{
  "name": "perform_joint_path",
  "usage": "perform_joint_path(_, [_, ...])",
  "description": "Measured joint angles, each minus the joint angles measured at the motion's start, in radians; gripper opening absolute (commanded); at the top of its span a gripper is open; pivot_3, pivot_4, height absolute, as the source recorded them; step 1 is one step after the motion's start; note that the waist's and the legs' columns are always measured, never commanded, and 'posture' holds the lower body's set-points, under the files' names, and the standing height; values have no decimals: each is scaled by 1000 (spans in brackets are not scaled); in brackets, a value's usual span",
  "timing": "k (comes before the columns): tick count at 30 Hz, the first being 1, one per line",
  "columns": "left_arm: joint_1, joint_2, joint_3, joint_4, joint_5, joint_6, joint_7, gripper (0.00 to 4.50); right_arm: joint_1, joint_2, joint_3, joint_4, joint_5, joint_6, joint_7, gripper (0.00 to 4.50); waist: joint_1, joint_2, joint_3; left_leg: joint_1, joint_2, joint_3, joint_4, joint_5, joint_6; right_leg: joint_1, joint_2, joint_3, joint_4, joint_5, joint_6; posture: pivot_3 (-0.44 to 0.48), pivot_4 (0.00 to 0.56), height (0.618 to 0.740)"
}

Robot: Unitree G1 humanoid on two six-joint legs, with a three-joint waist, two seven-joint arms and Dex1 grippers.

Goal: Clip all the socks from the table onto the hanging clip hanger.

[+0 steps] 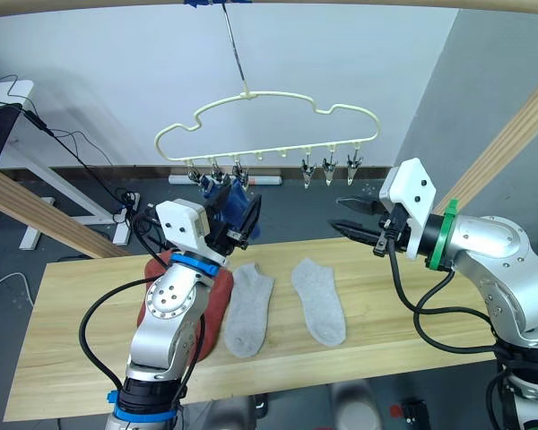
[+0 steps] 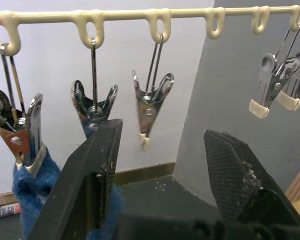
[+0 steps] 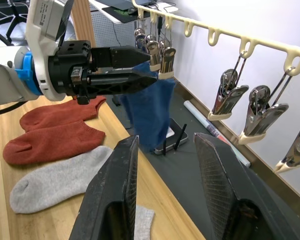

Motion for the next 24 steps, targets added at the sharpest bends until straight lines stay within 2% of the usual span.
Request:
perform_joint_path(10, [-88, -24, 7, 62, 24, -27, 40, 2833, 0, -6, 0, -5, 40, 13, -6, 1817, -1, 0, 0, 0, 0, 0, 0, 0, 0, 0, 0, 0, 0, 0, 0, -292, 329, 735])
perform_joint_path(23, [-109, -49, 24, 60, 30, -10, 90, 2833, 0, -18, -1, -6, 85, 16, -2, 1817, -1, 0, 0, 0, 0, 0, 0, 0, 0, 0, 0, 0, 0, 0, 0, -290, 330, 735])
perform_joint_path(24, [-109, -49, 24, 60, 30, -6, 90, 2657, 0, -20, -1, -6, 87, 17, -2, 1817, -1, 0, 0, 0, 0, 0, 0, 0, 0, 0, 0, 0, 0, 0, 0, -290, 330, 735])
